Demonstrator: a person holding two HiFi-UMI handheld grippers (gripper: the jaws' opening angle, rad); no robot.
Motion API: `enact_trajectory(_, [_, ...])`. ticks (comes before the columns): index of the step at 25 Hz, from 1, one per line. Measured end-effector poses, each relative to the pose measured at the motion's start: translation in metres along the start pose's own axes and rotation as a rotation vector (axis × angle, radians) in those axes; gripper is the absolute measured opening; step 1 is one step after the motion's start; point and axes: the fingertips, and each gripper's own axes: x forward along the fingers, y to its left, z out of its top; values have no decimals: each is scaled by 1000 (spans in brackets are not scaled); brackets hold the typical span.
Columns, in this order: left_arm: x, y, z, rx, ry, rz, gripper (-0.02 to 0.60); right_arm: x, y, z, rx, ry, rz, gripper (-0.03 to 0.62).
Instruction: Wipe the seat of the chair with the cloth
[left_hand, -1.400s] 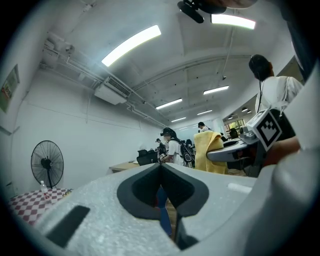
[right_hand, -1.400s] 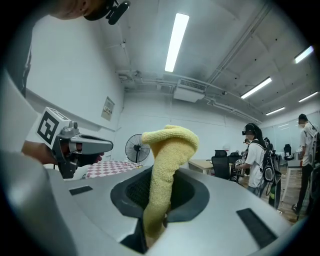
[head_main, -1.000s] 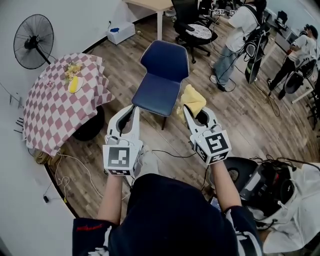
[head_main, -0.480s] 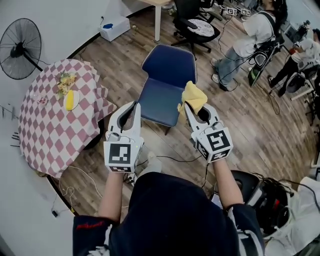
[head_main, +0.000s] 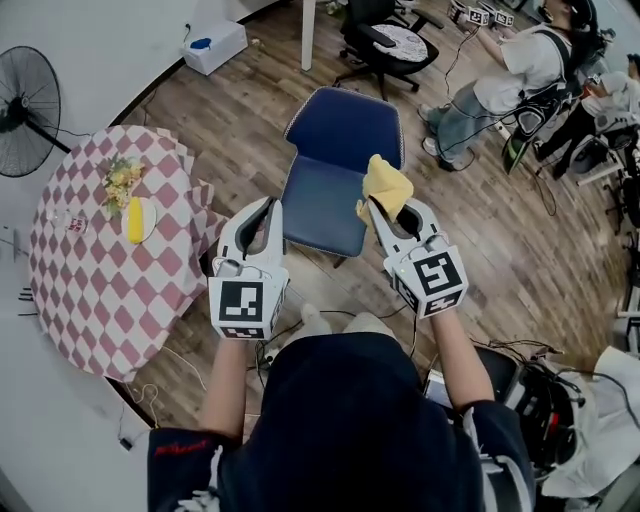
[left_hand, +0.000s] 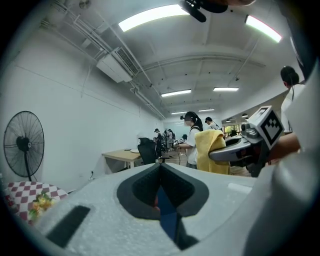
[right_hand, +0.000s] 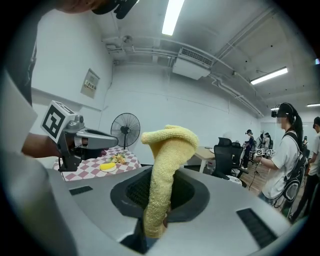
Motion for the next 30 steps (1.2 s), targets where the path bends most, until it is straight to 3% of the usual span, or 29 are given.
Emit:
enact_trajectory(14, [62, 38, -33, -31, 69, 4, 14, 73, -31, -16, 28, 41, 23, 49])
enact_trajectory(17, [80, 37, -31, -78, 60, -10, 14, 88, -43, -15, 43, 31, 42, 49])
enact_trajectory(21, [115, 34, -34, -76, 77, -25, 14, 108, -64, -23, 46, 38, 69, 49])
enact_trajectory(30, [191, 10, -65, -134, 156, -27, 14, 149, -117, -74, 88, 137, 168, 49])
